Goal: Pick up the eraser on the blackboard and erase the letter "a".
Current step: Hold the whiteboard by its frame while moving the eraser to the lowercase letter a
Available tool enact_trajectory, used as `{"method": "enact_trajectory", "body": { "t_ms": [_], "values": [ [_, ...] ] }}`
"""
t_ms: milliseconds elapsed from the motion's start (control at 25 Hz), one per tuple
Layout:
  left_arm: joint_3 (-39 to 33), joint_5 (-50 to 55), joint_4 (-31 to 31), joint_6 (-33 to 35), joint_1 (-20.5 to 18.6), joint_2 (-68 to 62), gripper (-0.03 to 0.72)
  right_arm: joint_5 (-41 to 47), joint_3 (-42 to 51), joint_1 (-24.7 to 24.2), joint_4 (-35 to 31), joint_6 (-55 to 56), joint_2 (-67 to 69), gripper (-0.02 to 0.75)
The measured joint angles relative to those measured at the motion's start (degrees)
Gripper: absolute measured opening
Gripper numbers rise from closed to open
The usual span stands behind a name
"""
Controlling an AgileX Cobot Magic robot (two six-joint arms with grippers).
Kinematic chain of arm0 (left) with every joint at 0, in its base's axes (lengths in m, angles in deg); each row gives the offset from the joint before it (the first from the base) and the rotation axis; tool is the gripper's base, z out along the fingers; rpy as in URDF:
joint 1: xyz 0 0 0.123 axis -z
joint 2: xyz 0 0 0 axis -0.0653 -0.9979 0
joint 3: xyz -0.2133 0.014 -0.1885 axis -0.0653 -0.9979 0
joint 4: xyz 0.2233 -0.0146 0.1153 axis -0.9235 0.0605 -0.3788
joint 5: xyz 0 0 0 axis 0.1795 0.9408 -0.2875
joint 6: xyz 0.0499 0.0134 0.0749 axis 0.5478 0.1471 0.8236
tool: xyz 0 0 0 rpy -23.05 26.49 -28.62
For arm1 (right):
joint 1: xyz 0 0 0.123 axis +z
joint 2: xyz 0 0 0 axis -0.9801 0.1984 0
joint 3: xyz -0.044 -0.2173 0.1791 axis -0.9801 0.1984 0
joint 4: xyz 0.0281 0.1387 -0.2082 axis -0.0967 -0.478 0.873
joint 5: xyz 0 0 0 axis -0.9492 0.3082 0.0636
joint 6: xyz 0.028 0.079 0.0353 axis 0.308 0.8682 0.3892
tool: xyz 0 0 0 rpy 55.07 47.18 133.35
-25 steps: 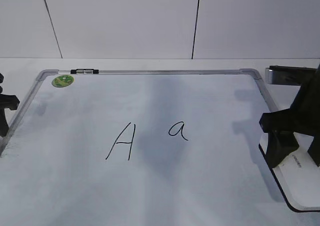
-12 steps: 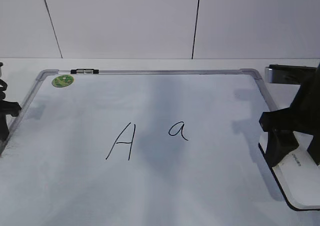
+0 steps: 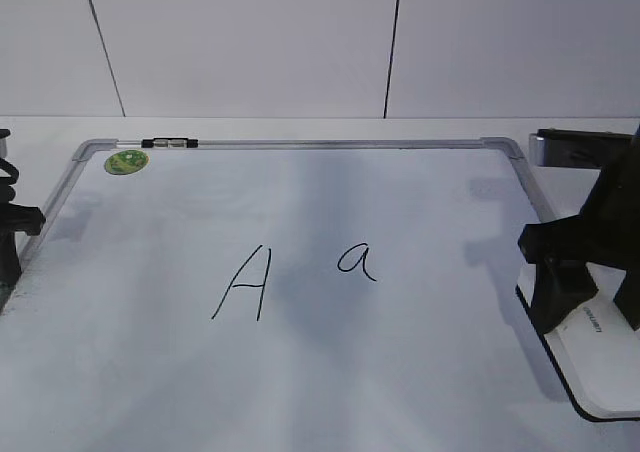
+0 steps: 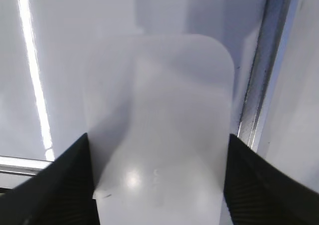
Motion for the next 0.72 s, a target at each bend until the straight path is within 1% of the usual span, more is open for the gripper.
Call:
{"method": "enact_trajectory", "body": {
  "t_ms": [120,280,320,600,720],
  "values": [
    [0.0,0.0,0.1,0.0,0.0,0.0,0.178,0.0,0.0,0.0,-0.1,-0.2,0.0,0.56],
    [0.0,0.1,0.5,0.0,0.1,0.0,0.032,0.0,0.0,0.0,-0.8,-0.7,0.0,0.56],
    [0.0,0.1,0.5,0.1,0.1,0.0,0.019,0.0,0.0,0.0,-0.9,-0.8,0.0,0.56],
    [0.4,0.6,0.6,0.1,0.1,-0.3,0.014,-0.3,-0.2,0.0,-1.6,-1.6,0.1,0.56],
    [0.4,0.6,0.6,0.1,0.1,-0.3,0.014,0.9,-2.7,0.0,-1.8,-2.6,2.0,0.56]
  ]
}}
